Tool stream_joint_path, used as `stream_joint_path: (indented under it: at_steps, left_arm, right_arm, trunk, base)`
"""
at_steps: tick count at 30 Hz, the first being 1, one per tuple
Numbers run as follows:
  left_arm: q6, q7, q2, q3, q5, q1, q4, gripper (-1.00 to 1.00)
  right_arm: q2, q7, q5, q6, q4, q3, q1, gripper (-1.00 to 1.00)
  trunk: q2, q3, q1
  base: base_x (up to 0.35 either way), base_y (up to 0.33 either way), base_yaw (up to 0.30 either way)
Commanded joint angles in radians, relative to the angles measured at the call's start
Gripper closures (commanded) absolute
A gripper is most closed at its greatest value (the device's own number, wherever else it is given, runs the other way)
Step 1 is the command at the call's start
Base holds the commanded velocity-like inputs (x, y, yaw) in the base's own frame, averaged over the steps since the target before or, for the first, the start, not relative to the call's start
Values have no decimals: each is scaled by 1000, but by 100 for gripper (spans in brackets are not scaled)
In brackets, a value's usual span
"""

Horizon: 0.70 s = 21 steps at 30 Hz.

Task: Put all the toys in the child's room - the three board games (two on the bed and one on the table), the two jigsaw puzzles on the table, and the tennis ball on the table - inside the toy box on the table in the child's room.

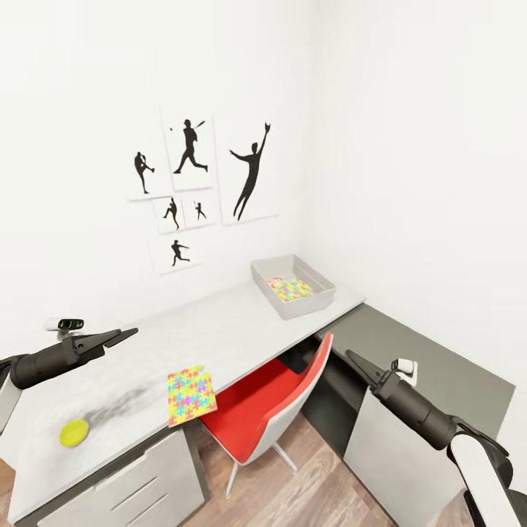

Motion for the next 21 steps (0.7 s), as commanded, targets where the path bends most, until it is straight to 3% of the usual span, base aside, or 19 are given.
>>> stream_joint_path:
  at_steps: [1,21]
  left_arm:
    - [11,-4,0,0,-1,-1,0,-100]
    - [11,-4,-1,-1,-1,-1,0,-100]
  right_arm:
    - [0,0,-4,6,0,-1,-1,-100]
    - [1,0,-3,5,0,0,-1,-100]
  trunk:
    - [-2,-2,1]
    - [-2,8,1]
  base:
    - [0,-143,-1]
    - [0,-161,35]
